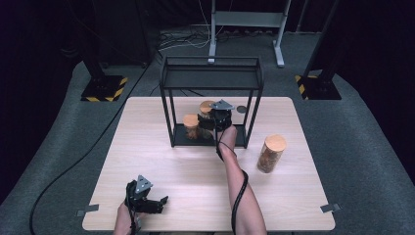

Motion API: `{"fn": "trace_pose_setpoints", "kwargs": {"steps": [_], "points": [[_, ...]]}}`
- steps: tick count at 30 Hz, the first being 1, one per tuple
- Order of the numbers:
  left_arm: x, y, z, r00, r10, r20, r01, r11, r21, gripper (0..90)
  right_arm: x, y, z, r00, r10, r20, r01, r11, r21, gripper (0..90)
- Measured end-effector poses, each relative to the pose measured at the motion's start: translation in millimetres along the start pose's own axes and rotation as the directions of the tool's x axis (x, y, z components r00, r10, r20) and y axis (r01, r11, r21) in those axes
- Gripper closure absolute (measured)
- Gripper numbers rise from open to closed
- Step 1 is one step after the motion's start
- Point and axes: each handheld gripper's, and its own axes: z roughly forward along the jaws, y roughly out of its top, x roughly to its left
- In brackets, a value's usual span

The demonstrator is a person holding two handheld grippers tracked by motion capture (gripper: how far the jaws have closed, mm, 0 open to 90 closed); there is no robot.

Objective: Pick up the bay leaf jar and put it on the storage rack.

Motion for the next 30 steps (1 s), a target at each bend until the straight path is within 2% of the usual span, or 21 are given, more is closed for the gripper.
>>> {"fn": "trace_pose_setpoints", "kwargs": {"steps": [6, 10, 14, 24, 30], "points": [[0.0, 0.0, -0.1, 1.0, 0.001, 0.0, -0.001, 1.0, 0.001, 0.0, -2.0, 1.7, -7.0, 0.9978, 0.053, -0.041, -0.05, 0.997, 0.056, 4.7], [-0.1, 0.0, 0.1, 1.0, -0.001, 0.0, 0.001, 1.0, -0.001, 0.0, -0.6, 3.9, -13.7, 0.9943, 0.077, -0.074, -0.07, 0.993, 0.093, 2.3], [-0.1, 0.0, 0.0, 1.0, -0.001, 0.0, 0.001, 1.0, 0.0, 0.0, 0.1, 4.4, -23.6, 0.9921, 0.093, -0.084, -0.082, 0.989, 0.124, 1.1], [0.0, 0.0, 0.0, 1.0, 0.0, 0.0, 0.0, 1.0, 0.0, 0.0, 8.3, -3.2, -55.4, 0.9845, 0.083, -0.155, -0.059, 0.987, 0.15, 0.7], [-0.2, -0.1, 0.1, 1.0, -0.002, 0.0, 0.002, 1.0, -0.001, 0.0, 19.8, -13.8, -77.0, 0.9779, 0.035, -0.206, -0.001, 0.987, 0.164, 0.5]]}}
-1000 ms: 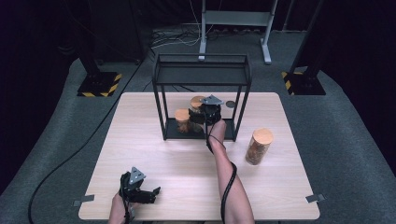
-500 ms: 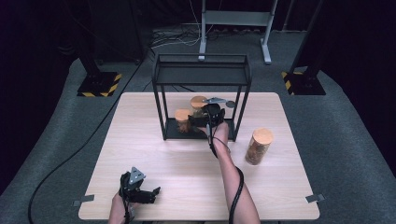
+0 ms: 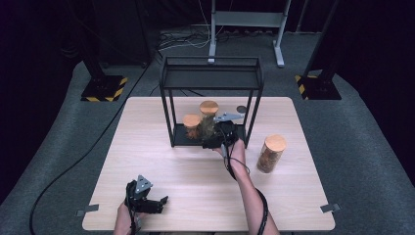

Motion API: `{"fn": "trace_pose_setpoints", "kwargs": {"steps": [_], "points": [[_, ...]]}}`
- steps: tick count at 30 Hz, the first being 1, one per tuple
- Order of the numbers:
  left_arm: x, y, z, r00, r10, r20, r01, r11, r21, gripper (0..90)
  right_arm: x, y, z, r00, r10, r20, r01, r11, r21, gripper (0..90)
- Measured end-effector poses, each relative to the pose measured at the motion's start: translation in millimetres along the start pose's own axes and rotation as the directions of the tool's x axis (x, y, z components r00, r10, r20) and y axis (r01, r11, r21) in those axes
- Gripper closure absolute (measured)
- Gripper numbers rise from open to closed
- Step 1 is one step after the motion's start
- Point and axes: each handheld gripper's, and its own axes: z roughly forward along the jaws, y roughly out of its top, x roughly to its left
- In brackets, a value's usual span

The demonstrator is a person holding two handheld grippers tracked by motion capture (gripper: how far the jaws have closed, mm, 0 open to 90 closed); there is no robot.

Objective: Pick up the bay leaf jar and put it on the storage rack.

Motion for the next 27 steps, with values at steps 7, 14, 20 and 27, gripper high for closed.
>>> {"fn": "trace_pose_setpoints", "kwargs": {"steps": [7, 14, 20, 27], "points": [[0.0, 0.0, 0.0, 1.0, 0.0, 0.0, 0.0, 1.0, 0.0, 0.0, 17.6, -20.8, -18.6, 0.9978, -0.049, -0.044, 0.05, 0.999, 0.012, 0.5], [0.1, 0.1, -0.1, 1.0, 0.002, 0.0, -0.002, 1.0, 0.002, 0.0, 28.9, -51.1, -35.1, 0.9945, -0.083, -0.064, 0.084, 0.996, 0.027, 0.5], [0.1, 0.1, -0.1, 1.0, 0.001, 0.0, -0.001, 1.0, 0.002, 0.0, 27.8, -80.9, -48.0, 0.9952, -0.084, -0.051, 0.085, 0.996, 0.031, 0.5], [0.1, 0.1, -0.1, 1.0, 0.001, 0.0, -0.001, 1.0, 0.002, 0.0, 20.6, -117.0, -63.5, 0.9978, -0.063, -0.022, 0.064, 0.997, 0.048, 0.6]]}}
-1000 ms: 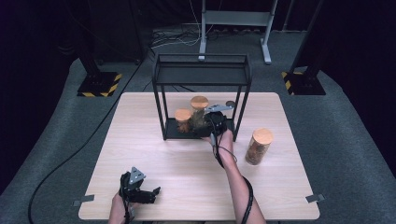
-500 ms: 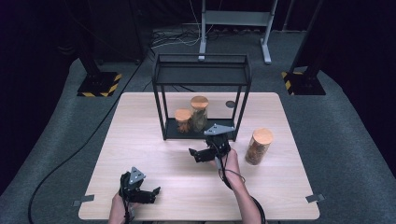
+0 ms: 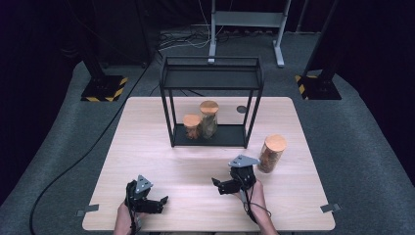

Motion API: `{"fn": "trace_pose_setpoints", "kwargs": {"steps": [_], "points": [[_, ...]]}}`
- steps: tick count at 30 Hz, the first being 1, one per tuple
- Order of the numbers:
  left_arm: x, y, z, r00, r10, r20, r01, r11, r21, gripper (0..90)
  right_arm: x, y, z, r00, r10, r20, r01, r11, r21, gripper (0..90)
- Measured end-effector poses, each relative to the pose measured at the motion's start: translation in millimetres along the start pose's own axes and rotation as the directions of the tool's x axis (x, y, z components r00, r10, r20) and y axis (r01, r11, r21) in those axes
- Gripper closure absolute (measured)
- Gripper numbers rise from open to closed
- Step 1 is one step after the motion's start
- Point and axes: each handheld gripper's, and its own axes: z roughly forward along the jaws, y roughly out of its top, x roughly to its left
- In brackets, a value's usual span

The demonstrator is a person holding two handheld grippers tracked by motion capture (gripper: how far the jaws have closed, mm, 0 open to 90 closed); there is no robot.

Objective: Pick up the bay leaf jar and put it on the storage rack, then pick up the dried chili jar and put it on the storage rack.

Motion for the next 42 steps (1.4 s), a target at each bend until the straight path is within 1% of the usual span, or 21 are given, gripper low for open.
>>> {"fn": "trace_pose_setpoints", "kwargs": {"steps": [5, 9, 12, 17, 19, 20, 21, 24, 26, 30, 42], "points": [[0.0, 0.0, 0.0, 1.0, 0.0, 0.0, 0.0, 1.0, 0.0, 0.0, -5.8, -27.5, -10.5, 0.9996, 0.019, 0.021, -0.02, 1.0, 0.019, 0.2], [-0.1, 0.0, 0.0, 1.0, 0.001, 0.001, -0.001, 1.0, 0.0, 0.0, -14.7, -45.9, -21.8, 0.9979, 0.035, 0.055, -0.036, 0.999, 0.029, 0.0], [-0.1, 0.0, 0.0, 1.0, 0.003, 0.002, -0.003, 1.0, 0.0, 0.0, -22.3, -58.9, -29.1, 0.9949, 0.048, 0.089, -0.052, 0.998, 0.034, 0.0], [-0.1, 0.0, 0.0, 1.0, 0.003, 0.002, -0.003, 1.0, 0.0, 0.0, -31.2, -75.4, -39.0, 0.9864, 0.071, 0.148, -0.074, 0.997, 0.015, 0.0], [-0.1, 0.0, 0.0, 1.0, 0.004, 0.002, -0.004, 1.0, 0.0, 0.0, -33.5, -80.9, -40.6, 0.9843, 0.077, 0.159, -0.08, 0.997, 0.015, 0.0], [-0.2, 0.0, 0.1, 1.0, 0.003, 0.002, -0.003, 1.0, -0.001, 0.0, -34.4, -82.1, -41.6, 0.9842, 0.083, 0.156, -0.086, 0.996, 0.015, 0.0], [-0.1, 0.0, 0.1, 1.0, 0.003, 0.002, -0.003, 1.0, -0.001, 0.0, -34.4, -82.7, -43.0, 0.9844, 0.078, 0.157, -0.08, 0.997, 0.004, 0.0], [-0.2, 0.0, 0.1, 1.0, 0.003, 0.002, -0.003, 1.0, 0.0, 0.0, -35.0, -83.1, -43.1, 0.9856, 0.076, 0.151, -0.079, 0.997, 0.013, 0.0], [-0.2, 0.0, 0.1, 1.0, 0.003, 0.002, -0.003, 1.0, 0.0, 0.0, -35.0, -83.3, -43.4, 0.985, 0.077, 0.155, -0.079, 0.997, 0.009, 0.0], [-0.3, 0.0, 0.1, 1.0, 0.003, 0.002, -0.003, 1.0, -0.001, 0.0, -36.5, -83.6, -44.0, 0.9867, 0.088, 0.137, -0.089, 0.996, 0.006, 0.0], [-0.3, -0.1, 0.1, 1.0, 0.003, 0.002, -0.003, 1.0, -0.001, 0.0, -35.8, -83.6, -43.9, 0.9856, 0.085, 0.146, -0.087, 0.996, 0.008, 0.0]]}}
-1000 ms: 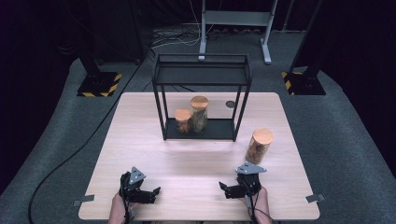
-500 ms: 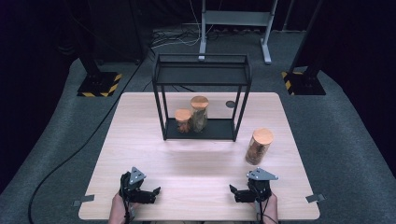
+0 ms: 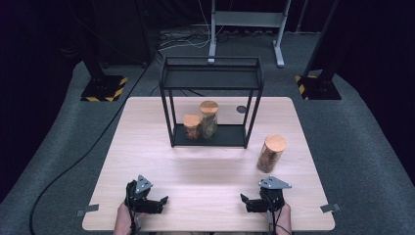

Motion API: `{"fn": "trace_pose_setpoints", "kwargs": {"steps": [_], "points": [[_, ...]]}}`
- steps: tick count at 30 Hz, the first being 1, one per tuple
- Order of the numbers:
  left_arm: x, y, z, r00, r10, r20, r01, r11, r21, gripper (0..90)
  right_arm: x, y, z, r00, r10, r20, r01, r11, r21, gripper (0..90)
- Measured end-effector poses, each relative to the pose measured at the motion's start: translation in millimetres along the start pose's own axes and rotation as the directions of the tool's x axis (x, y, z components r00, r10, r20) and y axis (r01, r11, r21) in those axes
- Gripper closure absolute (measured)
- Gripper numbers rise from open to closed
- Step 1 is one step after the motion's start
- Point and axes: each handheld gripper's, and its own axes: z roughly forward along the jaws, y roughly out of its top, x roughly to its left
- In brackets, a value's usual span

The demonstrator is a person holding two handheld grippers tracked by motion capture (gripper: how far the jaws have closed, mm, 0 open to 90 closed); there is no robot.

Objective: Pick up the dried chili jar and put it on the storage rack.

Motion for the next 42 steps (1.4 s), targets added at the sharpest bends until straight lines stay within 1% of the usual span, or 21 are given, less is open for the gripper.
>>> {"fn": "trace_pose_setpoints", "kwargs": {"steps": [4, 8, 14, 19, 23, 24, 29, 33, 37, 42], "points": [[0.0, 0.0, 0.0, 1.0, 0.0, 0.0, 0.0, 1.0, 0.0, 0.0, 0.0, -0.3, -0.4, 1.0, -0.003, 0.0, 0.003, 1.0, -0.001, 0.0], [0.0, 0.0, 0.0, 1.0, 0.0, 0.0, 0.0, 1.0, 0.0, 0.0, -0.4, -1.1, -1.0, 0.9999, -0.011, -0.003, 0.011, 1.0, 0.016, 0.0], [0.1, 0.1, 0.0, 1.0, 0.0, 0.001, 0.0, 1.0, 0.0, 0.0, -2.3, -3.9, -4.0, 0.9993, -0.036, 0.01, 0.036, 0.999, 0.039, 0.0], [0.1, 0.0, 0.0, 1.0, 0.0, 0.0, 0.0, 1.0, 0.0, 0.0, -4.7, -6.4, -7.8, 0.9988, -0.035, 0.035, 0.034, 0.999, 0.036, 0.0], [0.1, 0.1, 0.0, 1.0, 0.0, 0.0, 0.0, 1.0, 0.0, 0.0, -5.2, -9.1, -11.1, 0.9969, -0.033, 0.072, 0.03, 0.998, 0.047, 0.0], [0.1, 0.1, 0.0, 1.0, 0.0, 0.0, 0.0, 1.0, 0.0, 0.0, -5.6, -9.7, -12.0, 0.9964, -0.031, 0.079, 0.028, 0.998, 0.048, 0.0], [0.1, 0.1, 0.0, 1.0, 0.0, 0.0, 0.0, 1.0, 0.001, 0.0, -9.9, -11.7, -16.2, 0.9964, -0.009, 0.084, 0.005, 0.999, 0.047, 0.7], [0.1, 0.1, -0.1, 1.0, 0.0, 0.0, 0.0, 1.0, 0.001, 0.0, -18.5, -12.4, -19.9, 0.9948, 0.018, 0.1, -0.021, 0.999, 0.037, 0.9], [0.0, 0.1, -0.1, 1.0, 0.002, 0.001, -0.002, 1.0, 0.001, 0.0, -26.7, -7.9, -25.2, 0.9909, 0.043, 0.127, -0.046, 0.999, 0.018, 0.9], [0.0, 0.1, -0.1, 1.0, 0.003, 0.002, -0.003, 1.0, 0.001, 0.0, -38.0, 4.7, -33.6, 0.9856, 0.059, 0.158, -0.057, 0.998, -0.018, 0.9]]}}
